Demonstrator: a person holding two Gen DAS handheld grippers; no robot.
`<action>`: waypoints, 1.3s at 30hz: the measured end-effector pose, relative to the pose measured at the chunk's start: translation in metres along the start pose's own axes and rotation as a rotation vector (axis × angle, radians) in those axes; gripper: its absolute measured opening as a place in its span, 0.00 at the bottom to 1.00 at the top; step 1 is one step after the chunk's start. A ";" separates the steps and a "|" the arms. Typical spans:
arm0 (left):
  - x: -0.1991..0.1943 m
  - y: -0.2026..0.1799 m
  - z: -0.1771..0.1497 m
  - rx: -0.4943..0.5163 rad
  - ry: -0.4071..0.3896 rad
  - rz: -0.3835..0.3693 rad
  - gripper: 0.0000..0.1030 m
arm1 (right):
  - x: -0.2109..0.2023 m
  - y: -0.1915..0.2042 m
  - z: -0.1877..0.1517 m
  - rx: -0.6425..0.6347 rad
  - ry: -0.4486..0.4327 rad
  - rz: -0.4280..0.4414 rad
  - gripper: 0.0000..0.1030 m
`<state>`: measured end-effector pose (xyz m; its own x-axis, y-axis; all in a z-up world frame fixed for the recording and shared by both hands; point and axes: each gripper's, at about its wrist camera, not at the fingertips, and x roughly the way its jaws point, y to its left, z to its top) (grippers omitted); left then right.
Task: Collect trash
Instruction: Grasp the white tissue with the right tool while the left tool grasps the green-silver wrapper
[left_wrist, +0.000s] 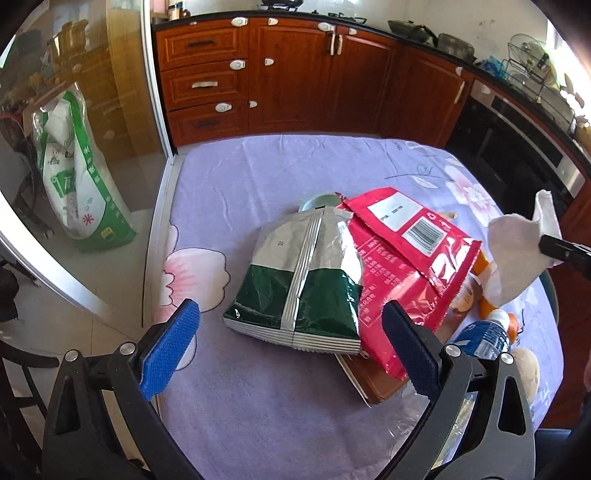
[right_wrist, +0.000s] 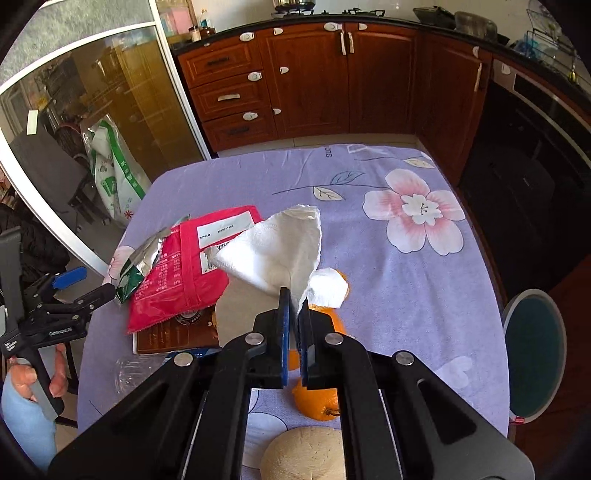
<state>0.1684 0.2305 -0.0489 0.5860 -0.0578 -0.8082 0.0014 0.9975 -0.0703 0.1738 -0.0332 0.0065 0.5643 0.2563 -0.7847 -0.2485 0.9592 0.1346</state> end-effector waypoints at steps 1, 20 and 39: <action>0.005 0.000 0.001 0.000 0.013 -0.001 0.96 | -0.001 0.001 0.001 -0.003 -0.003 0.001 0.04; 0.042 -0.004 -0.004 0.020 0.071 -0.043 0.69 | 0.002 0.004 0.001 -0.010 0.001 0.026 0.04; -0.074 -0.037 0.016 0.058 -0.129 0.027 0.11 | -0.042 -0.021 -0.008 0.042 -0.063 0.072 0.04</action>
<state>0.1380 0.1983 0.0235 0.6856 -0.0285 -0.7274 0.0288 0.9995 -0.0120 0.1486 -0.0647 0.0314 0.5948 0.3305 -0.7328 -0.2579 0.9419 0.2154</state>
